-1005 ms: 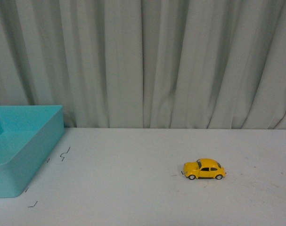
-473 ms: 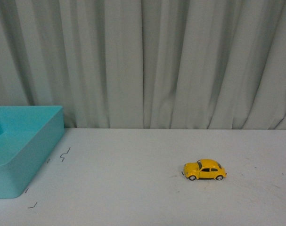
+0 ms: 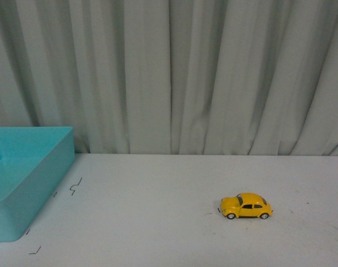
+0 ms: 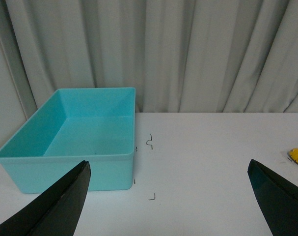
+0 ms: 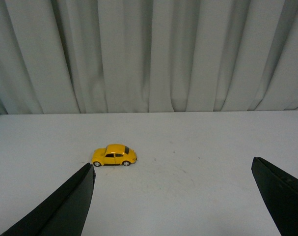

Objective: Wind up and store yellow beetle toy

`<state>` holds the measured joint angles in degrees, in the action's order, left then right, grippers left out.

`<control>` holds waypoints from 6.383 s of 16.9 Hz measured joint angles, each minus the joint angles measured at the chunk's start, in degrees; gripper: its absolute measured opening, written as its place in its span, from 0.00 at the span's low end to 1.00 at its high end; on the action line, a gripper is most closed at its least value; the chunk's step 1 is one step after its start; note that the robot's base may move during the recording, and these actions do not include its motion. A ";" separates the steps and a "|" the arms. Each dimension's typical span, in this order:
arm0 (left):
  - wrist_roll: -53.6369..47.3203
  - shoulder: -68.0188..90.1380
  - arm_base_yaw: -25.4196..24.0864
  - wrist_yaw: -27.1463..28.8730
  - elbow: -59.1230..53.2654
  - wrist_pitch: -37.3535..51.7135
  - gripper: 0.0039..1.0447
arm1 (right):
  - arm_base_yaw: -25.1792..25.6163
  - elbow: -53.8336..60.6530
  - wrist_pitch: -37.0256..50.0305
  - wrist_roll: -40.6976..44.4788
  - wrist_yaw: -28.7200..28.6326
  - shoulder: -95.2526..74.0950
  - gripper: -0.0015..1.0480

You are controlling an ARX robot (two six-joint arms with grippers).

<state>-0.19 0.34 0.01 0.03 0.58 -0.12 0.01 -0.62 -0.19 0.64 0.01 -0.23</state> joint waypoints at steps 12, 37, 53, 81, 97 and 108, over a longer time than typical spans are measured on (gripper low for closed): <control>0.00 0.00 0.00 0.00 0.00 -0.02 0.94 | 0.00 0.00 0.00 -0.02 0.00 0.00 0.94; 0.00 0.00 0.00 0.00 0.00 -0.04 0.94 | 0.00 0.00 0.00 0.00 0.00 0.00 0.94; 0.00 0.00 0.00 0.00 0.00 -0.04 0.94 | 15.56 -34.80 52.19 11.85 -39.45 -87.95 0.94; 0.02 0.00 0.00 0.00 0.00 -0.04 0.94 | -5.05 -80.94 -40.15 97.35 -23.93 -126.20 0.94; 0.00 0.00 0.00 0.00 0.00 -0.07 0.94 | -7.96 -84.76 -38.99 95.95 -20.55 -130.31 0.43; 0.00 0.00 0.00 0.00 0.00 -0.07 0.94 | -7.87 -83.01 -36.04 85.02 -21.00 -129.83 0.40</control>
<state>-0.19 0.34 0.01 0.03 0.58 -0.19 -7.86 -83.64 -36.23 85.67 -20.99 -130.06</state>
